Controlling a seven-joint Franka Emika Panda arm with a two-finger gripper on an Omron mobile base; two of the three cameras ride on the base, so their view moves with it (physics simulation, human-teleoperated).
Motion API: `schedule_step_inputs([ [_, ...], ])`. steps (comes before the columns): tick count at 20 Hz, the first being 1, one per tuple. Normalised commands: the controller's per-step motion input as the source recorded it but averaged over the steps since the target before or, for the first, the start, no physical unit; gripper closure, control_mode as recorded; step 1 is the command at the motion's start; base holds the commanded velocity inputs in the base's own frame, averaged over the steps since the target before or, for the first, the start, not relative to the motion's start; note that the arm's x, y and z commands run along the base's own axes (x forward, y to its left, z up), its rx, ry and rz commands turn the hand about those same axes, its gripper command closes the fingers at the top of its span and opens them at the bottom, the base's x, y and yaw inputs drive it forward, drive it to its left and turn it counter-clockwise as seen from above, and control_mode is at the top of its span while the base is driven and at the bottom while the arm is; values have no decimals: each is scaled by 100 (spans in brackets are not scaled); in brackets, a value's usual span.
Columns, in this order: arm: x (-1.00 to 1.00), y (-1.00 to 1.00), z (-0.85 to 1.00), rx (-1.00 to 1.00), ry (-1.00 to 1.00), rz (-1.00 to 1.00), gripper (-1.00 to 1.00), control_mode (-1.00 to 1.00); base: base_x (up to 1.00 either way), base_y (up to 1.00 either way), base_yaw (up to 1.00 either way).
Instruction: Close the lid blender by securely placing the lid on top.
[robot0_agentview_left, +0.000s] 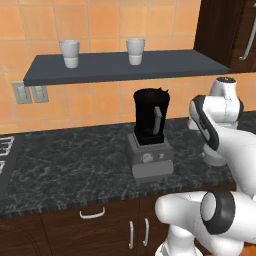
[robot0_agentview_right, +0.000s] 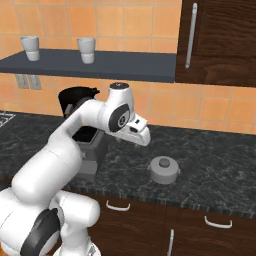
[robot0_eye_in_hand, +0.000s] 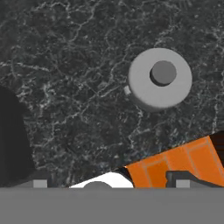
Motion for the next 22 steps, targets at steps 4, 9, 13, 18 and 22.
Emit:
schedule_step_inputs([
  [4, 30, -100, -66, 2, 24, -26, -100, -100, 0, 0, 0],
  [9, 47, -71, -34, 7, 10, -5, -100, -100, 0, 0, 0],
  [13, 30, -17, -34, 0, 0, 1, -100, -100, 0, 0, 0],
  [18, 6, -19, -68, 1, 0, 2, -100, -100, 0, 0, 0],
  [22, 22, -18, -44, 1, 0, 2, -100, -100, 0, 0, 0],
])
